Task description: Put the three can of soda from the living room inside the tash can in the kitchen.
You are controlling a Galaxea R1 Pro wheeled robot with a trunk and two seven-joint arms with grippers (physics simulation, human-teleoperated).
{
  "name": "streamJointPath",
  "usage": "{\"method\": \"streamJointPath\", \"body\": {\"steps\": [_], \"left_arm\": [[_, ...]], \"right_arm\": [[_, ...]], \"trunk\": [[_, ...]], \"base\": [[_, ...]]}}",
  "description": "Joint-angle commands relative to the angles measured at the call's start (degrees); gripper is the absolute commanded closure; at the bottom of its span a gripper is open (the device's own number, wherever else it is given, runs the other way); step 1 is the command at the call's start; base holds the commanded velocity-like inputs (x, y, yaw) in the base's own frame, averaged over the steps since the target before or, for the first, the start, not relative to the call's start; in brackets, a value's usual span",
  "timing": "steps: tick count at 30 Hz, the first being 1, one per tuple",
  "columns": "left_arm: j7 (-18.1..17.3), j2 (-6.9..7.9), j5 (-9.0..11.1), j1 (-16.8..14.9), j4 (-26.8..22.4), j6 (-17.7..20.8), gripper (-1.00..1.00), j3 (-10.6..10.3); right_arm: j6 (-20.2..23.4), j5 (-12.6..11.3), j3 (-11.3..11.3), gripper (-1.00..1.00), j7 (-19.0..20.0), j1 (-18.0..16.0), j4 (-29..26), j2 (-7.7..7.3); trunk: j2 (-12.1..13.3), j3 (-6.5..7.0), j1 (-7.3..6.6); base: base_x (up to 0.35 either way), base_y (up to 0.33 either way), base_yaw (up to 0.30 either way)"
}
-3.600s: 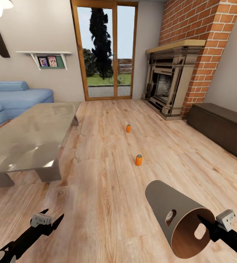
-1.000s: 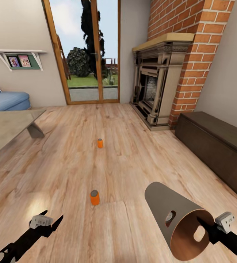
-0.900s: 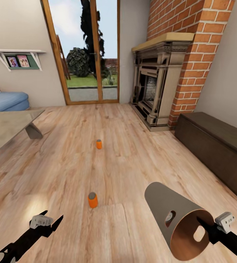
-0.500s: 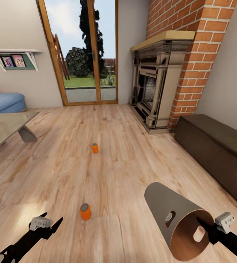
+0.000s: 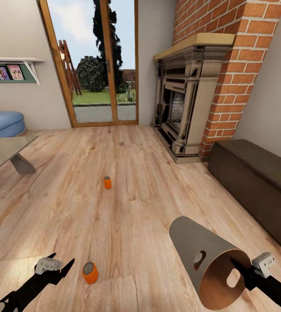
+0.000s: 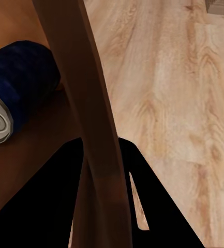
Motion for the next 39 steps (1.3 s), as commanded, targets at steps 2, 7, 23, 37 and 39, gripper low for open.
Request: {"method": "streamJointPath", "body": {"steps": [2,7,23,37,39], "left_arm": [[0.0,0.0,0.03,0.02,0.05,-0.03,-1.0,0.0],[0.0,0.0,0.0,0.04,0.08,-0.02,-1.0,0.0],[-0.01,0.0,-0.02,-0.05,0.09,0.12,-1.0,0.01],[0.19,0.03,0.01,-0.13,1.38,1.25,-1.0,0.45],[0.69,0.21,0.17,-0.34,1.85,5.56,-1.0,0.7]], "right_arm": [[-0.02,-0.37,-0.03,1.0,-0.02,-0.04,-0.08,0.02],[-0.03,-0.35,0.03,1.0,-0.02,-0.05,-0.08,0.02],[-0.01,-0.34,0.17,1.0,-0.02,-0.06,-0.03,0.1],[0.15,-0.32,0.44,1.0,-0.1,-0.06,-0.03,0.81],[0.33,-0.25,0.67,1.0,-0.44,-0.07,-0.09,0.79]], "trunk": [[0.0,0.01,0.0],[0.0,0.01,0.0],[0.0,0.01,0.0],[0.0,0.01,0.0],[0.0,0.01,0.0]], "base": [[0.31,-0.103,0.0],[0.285,-0.088,0.0],[0.087,-0.023,0.0],[0.15,-0.086,0.0],[0.008,-0.005,0.0]]}}
